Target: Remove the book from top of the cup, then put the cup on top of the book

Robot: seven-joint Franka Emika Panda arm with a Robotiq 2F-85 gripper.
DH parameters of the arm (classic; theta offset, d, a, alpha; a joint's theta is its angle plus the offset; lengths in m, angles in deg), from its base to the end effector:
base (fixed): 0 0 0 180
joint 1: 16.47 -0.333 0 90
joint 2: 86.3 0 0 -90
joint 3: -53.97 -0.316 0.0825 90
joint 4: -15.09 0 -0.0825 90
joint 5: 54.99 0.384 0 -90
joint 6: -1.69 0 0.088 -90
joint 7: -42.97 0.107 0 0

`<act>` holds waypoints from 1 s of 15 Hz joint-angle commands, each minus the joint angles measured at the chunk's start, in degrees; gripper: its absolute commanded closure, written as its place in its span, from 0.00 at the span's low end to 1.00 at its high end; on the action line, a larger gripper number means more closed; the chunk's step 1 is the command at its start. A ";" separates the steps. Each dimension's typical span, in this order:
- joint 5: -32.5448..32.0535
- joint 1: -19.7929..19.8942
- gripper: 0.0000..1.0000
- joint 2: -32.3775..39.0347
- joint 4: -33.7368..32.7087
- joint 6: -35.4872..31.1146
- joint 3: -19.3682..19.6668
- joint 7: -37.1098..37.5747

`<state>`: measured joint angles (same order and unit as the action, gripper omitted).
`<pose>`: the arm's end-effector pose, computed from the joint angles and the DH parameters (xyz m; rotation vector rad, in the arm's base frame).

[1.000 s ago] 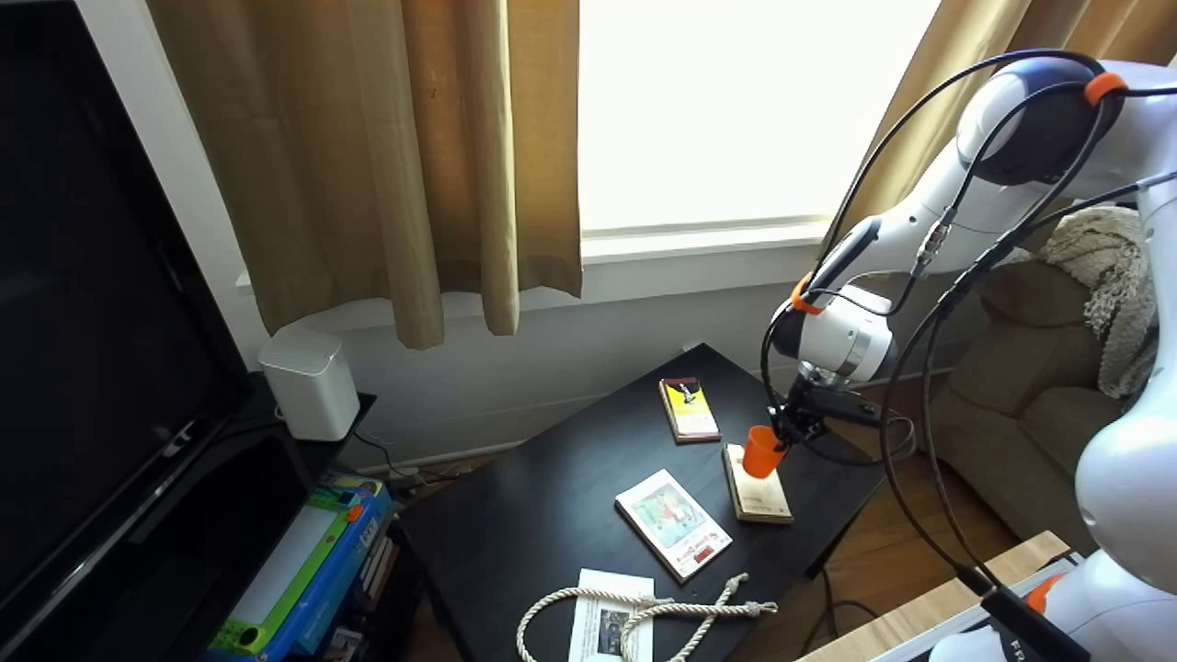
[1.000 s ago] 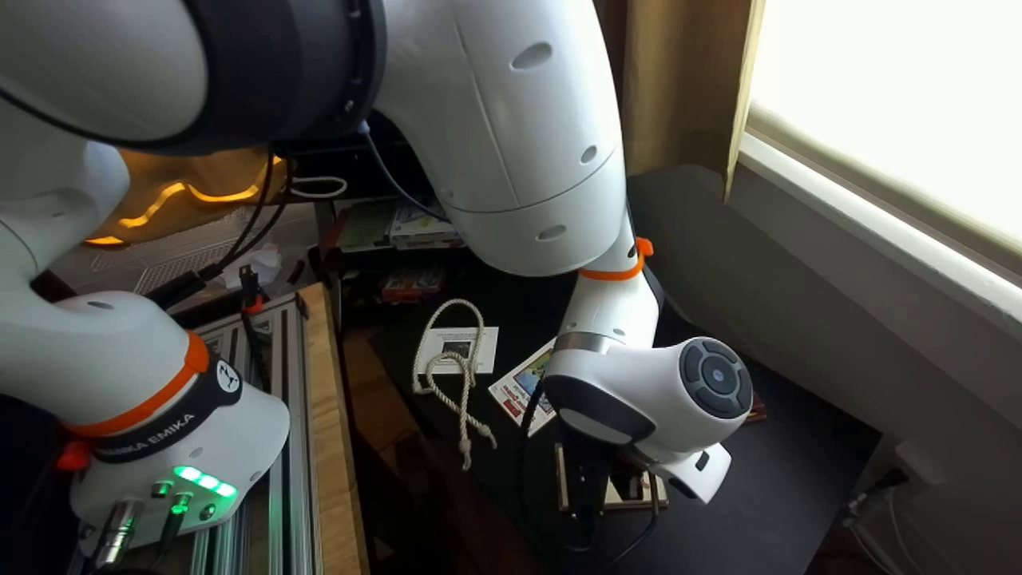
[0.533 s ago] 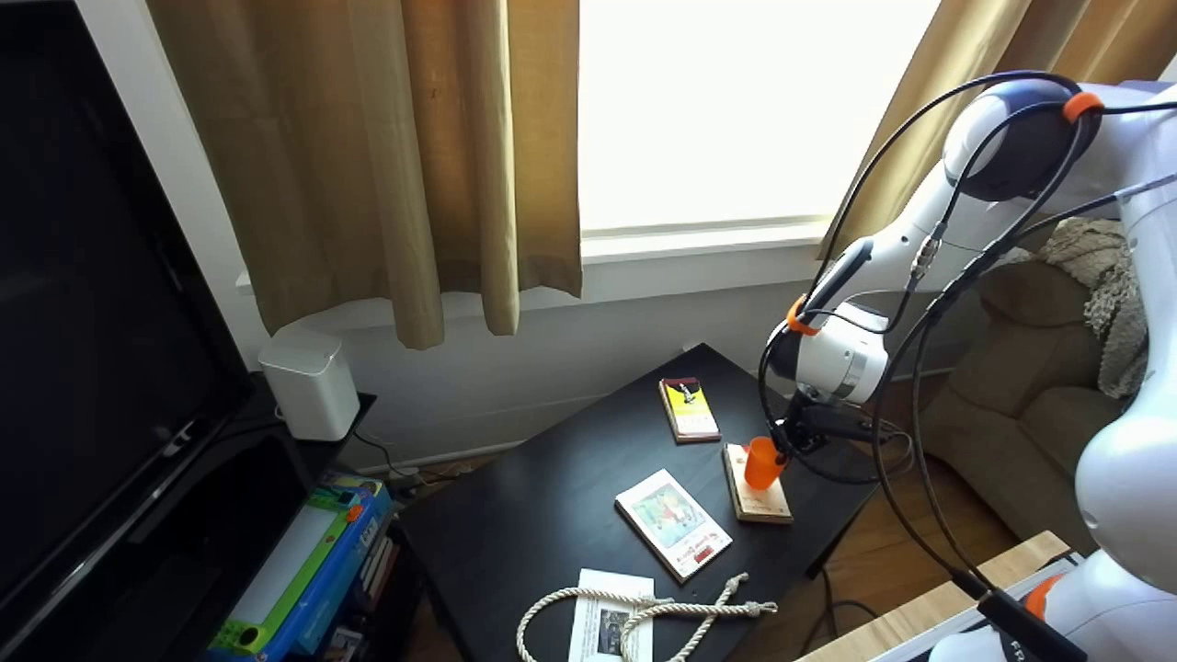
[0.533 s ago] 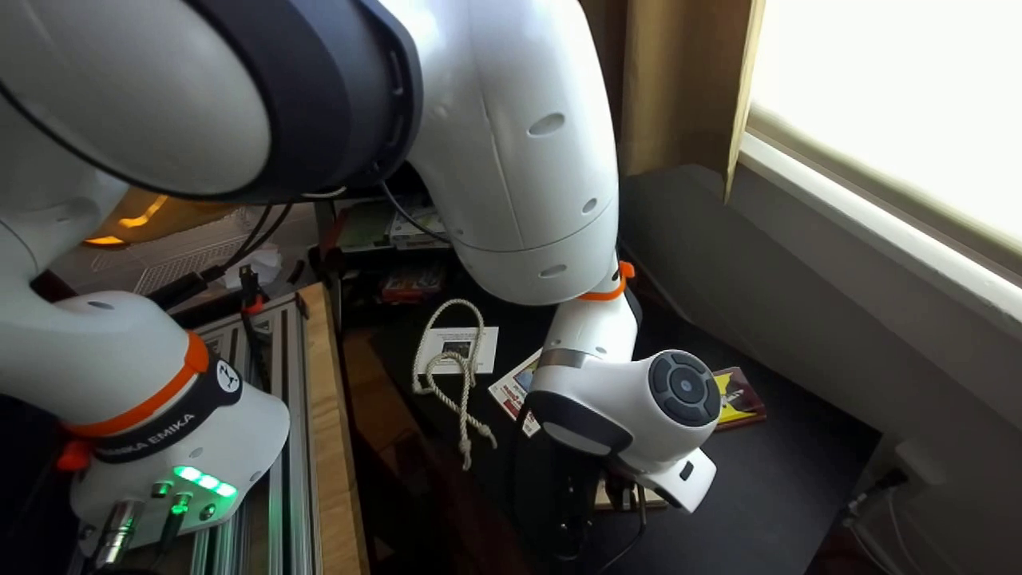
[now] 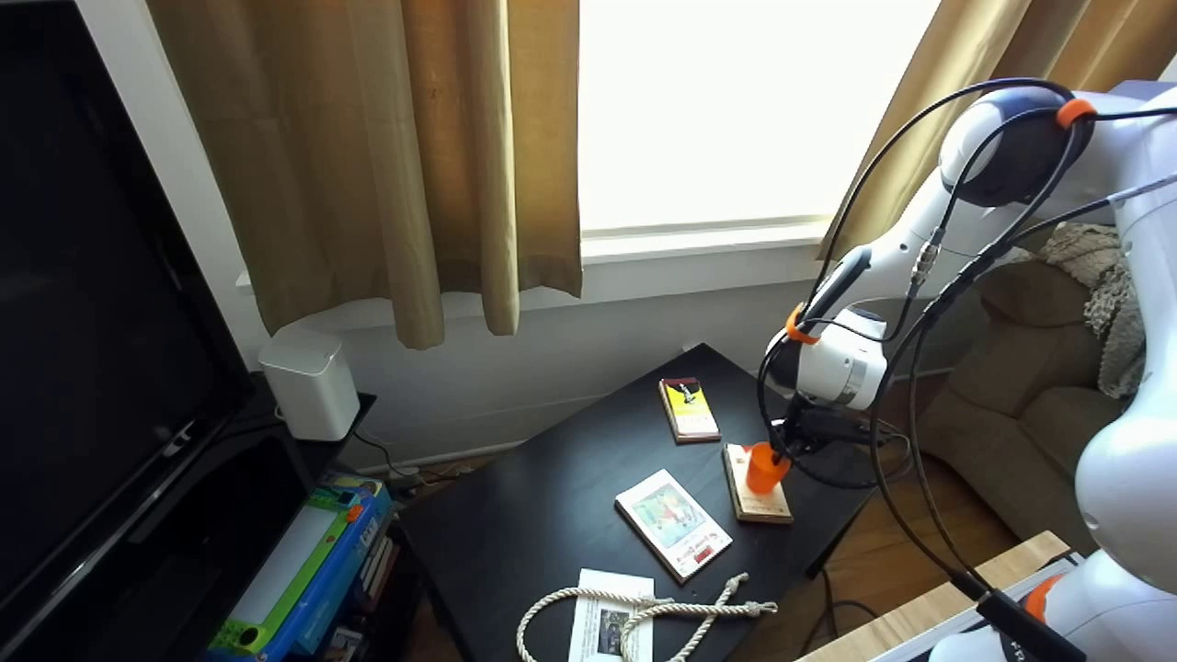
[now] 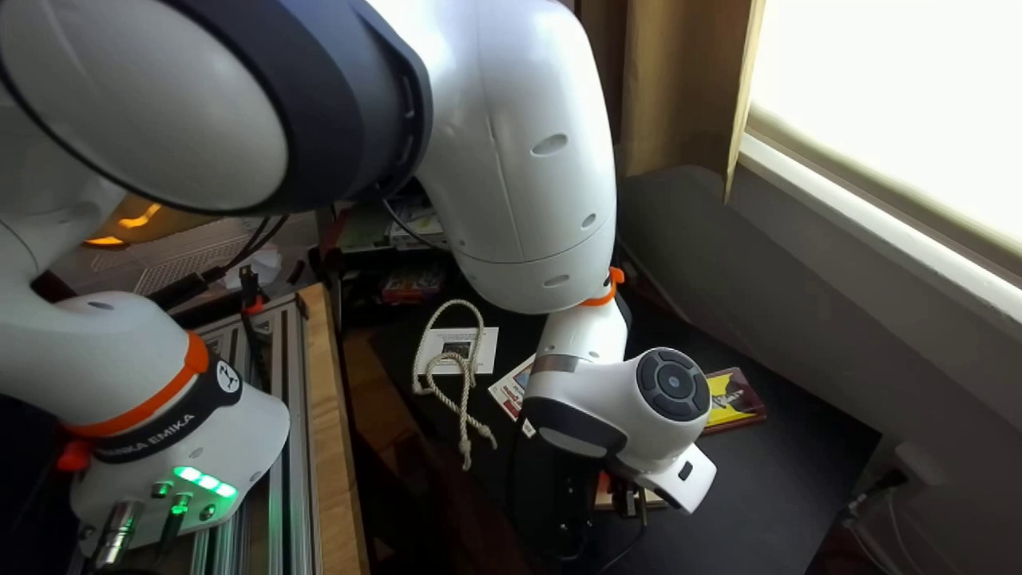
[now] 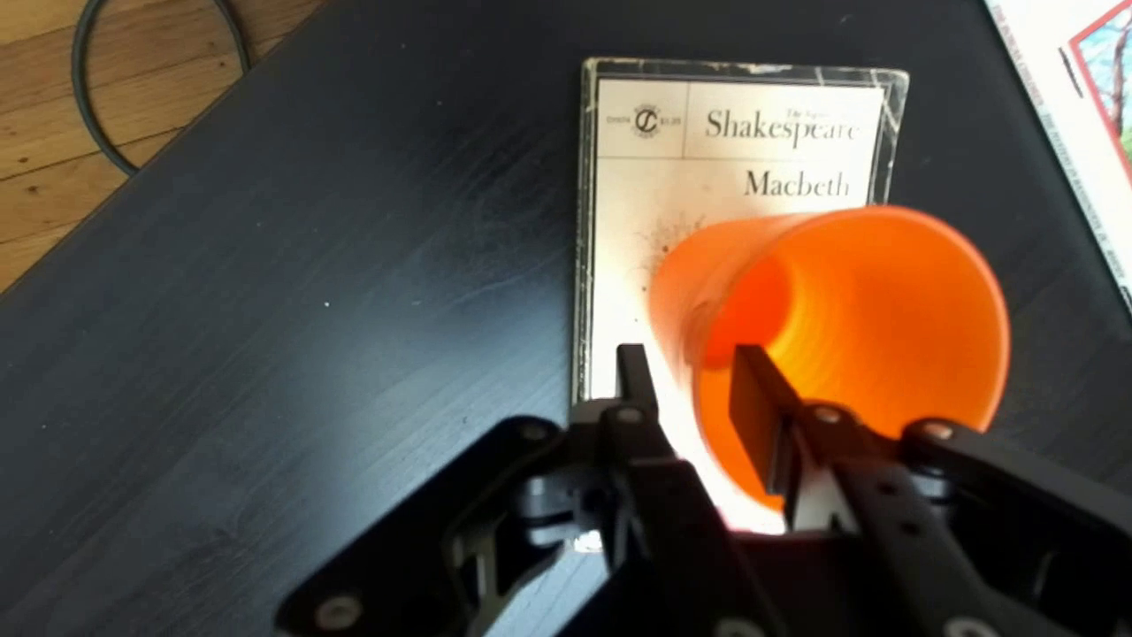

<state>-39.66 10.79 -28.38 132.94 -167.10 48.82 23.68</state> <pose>0.4556 -0.1938 -0.0623 -2.9415 0.5240 0.1169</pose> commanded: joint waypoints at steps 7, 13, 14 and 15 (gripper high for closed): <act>-1.33 5.72 0.00 -13.90 11.69 -0.66 -4.91 1.88; -0.27 2.33 0.00 -24.59 17.88 3.11 -2.40 6.41; -0.51 3.58 0.01 -20.01 14.10 1.78 -3.61 4.28; -0.27 3.26 0.01 -21.51 15.07 1.88 -3.38 4.78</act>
<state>-39.84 14.08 -49.94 148.09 -165.29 45.41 28.37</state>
